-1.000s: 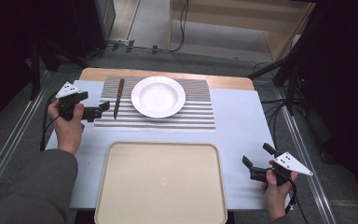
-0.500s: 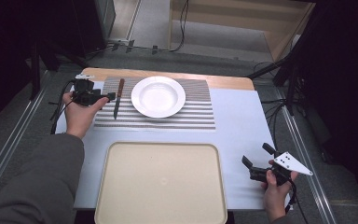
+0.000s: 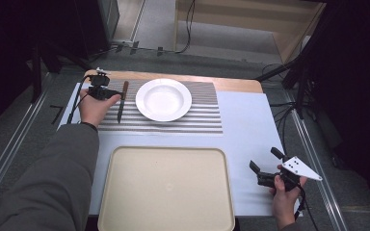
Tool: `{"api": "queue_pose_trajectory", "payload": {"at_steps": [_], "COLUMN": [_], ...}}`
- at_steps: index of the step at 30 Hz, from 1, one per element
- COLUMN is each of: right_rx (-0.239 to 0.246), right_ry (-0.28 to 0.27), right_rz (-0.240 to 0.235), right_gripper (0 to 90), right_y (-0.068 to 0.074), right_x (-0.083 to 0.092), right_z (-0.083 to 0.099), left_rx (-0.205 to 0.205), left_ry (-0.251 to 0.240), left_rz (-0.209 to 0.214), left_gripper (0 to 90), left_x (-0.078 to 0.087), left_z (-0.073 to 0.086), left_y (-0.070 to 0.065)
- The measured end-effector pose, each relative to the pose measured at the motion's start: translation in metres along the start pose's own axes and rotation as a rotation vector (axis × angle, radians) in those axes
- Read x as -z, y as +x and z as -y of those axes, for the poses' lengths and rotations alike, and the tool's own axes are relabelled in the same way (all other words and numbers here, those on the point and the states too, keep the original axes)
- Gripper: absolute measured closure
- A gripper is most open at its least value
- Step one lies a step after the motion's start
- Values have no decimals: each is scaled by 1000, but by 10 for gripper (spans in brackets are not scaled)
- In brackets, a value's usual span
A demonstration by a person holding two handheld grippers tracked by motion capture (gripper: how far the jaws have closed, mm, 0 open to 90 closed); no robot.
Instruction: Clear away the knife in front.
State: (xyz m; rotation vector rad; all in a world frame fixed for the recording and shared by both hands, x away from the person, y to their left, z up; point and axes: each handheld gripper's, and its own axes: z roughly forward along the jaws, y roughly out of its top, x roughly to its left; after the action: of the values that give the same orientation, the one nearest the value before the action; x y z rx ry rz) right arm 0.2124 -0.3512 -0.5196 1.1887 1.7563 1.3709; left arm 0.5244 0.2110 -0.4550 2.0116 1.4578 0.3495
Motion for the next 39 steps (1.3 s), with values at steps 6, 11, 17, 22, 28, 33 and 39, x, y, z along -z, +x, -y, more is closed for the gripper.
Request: {"api": "queue_pose_trajectory", "payload": {"at_steps": [6, 11, 17, 22, 28, 33, 39], "right_rx": [-4, -7, -26, -23, -24, -23, -30], "right_ry": [1, 2, -9, -2, -3, -1, -3], "right_rz": [7, 9, 7, 9, 11, 14, 15], "right_gripper": [0, 0, 0, 0, 0, 0, 0], "right_y": [0, 0, -2, -1, -1, -1, -1], "right_x": [-2, -2, -1, -2, -1, -1, -1], "right_z": [0, 0, 0, 0, 0, 0, 0], "left_rx": [38, 49, 37, 43, 53, 43, 18], "left_ry": [14, 25, 47, 33, 45, 63, 69], "left_rz": [-22, -33, -69, -92, -76, -92, -107], "left_gripper": [596, 626, 659, 664, 677, 750, 753], "left_x": [-19, -30, -38, -41, -44, -44, -44], "left_z": [-4, -6, -9, -9, -8, -8, -8], "left_y": [3, 3, -1, -3, -4, -5, -7]}}
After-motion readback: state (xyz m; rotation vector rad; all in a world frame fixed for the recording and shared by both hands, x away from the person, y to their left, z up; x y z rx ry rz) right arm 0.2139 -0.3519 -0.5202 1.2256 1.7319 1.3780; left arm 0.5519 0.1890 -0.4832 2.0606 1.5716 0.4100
